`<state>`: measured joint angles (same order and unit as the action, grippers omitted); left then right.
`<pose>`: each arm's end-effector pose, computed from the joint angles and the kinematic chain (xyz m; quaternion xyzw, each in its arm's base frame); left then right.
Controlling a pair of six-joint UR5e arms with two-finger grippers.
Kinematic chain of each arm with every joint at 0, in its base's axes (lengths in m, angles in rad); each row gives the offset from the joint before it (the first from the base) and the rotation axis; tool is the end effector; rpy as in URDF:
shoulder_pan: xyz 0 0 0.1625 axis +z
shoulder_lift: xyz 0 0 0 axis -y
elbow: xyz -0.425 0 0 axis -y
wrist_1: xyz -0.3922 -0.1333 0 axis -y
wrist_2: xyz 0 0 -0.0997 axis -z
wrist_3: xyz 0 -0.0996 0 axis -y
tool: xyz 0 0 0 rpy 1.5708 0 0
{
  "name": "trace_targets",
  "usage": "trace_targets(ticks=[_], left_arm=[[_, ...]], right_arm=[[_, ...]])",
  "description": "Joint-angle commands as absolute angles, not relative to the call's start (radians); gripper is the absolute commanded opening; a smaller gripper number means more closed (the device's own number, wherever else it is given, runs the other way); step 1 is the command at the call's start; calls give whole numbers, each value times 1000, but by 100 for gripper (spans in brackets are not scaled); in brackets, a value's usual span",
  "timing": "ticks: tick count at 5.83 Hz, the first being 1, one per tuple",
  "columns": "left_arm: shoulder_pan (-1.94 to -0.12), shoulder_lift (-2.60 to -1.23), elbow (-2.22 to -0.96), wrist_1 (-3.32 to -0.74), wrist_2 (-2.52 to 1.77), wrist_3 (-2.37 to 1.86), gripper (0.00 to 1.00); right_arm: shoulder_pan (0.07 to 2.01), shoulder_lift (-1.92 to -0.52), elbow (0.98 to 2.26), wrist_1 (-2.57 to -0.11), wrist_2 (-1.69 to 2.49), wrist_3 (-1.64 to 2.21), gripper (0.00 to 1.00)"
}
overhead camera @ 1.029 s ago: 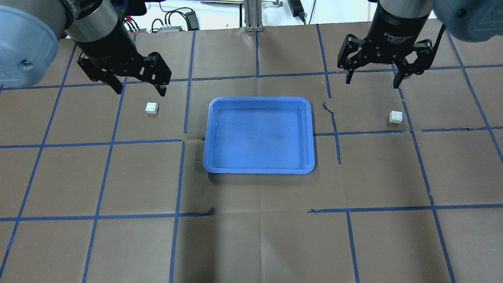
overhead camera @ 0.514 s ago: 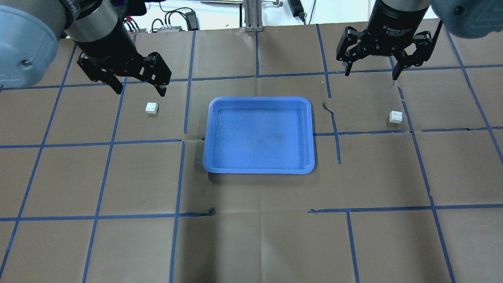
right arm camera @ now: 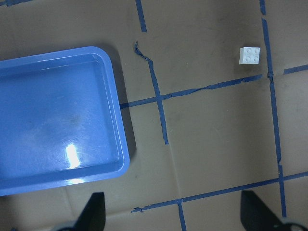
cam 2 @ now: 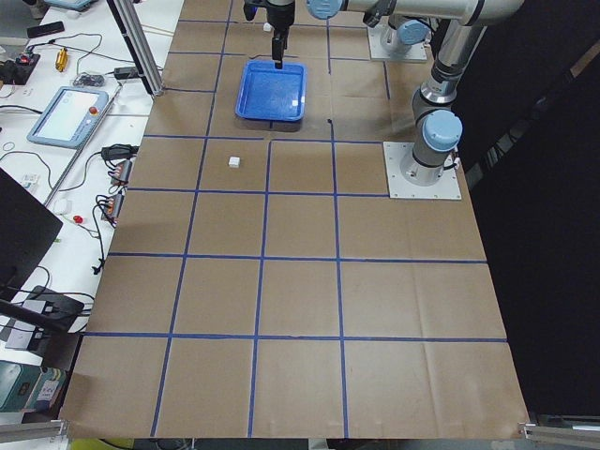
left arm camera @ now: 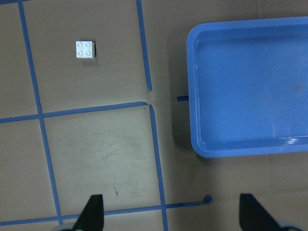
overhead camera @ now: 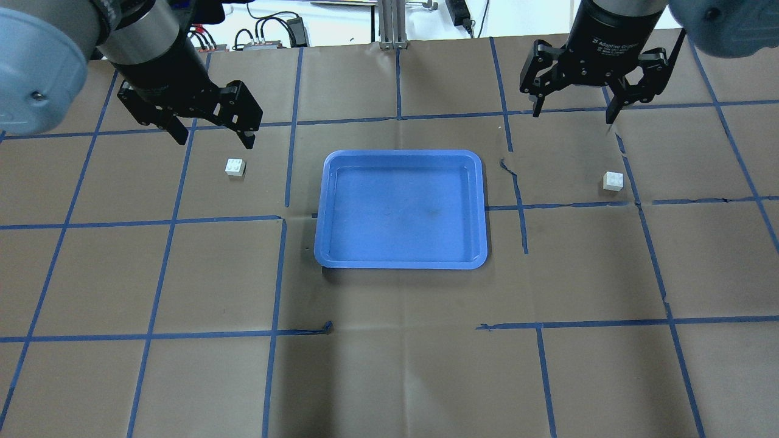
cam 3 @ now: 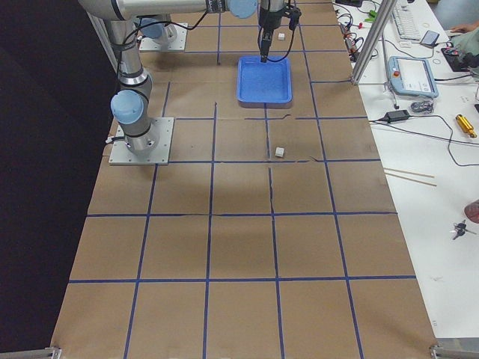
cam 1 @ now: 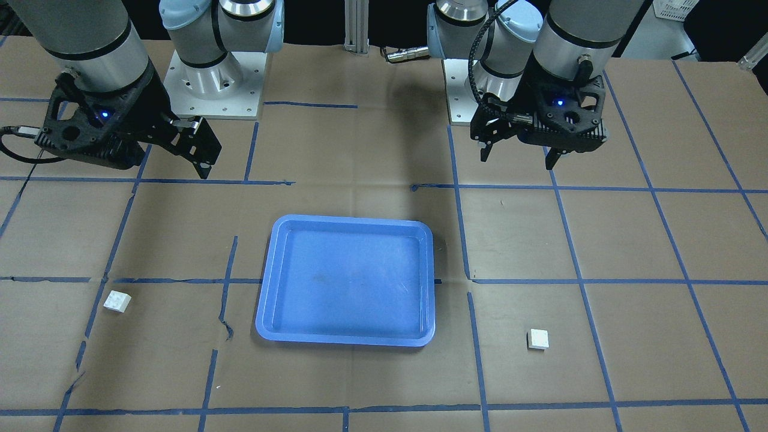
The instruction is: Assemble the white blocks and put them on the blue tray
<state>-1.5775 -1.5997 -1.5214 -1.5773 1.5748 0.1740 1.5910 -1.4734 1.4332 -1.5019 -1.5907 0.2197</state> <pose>-0.1363 -0.5046 0.4972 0.0902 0.9959 -0.0068 0.0026 0.1420 -0.5273 0.4988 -0.0994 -0.9949 -0.0131 0.0116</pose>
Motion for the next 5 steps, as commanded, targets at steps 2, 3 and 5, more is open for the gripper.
trace_targets(ticks=[2,3,5], left_arm=[[-1465,-1623,-1546,-1575,1568,695,99],[-1429,-1659,-1545,-1530,1566,947,99],[-1410,-1791,-1545,-1372,1571,1397,99]], right_arm=[[1591,-1479,1442,-1502,-1603,-163,100],[1585,-1482,1445,-1499,-1605,-266,100],[1528,-1476,1445,-1523,-1644,-690,100]])
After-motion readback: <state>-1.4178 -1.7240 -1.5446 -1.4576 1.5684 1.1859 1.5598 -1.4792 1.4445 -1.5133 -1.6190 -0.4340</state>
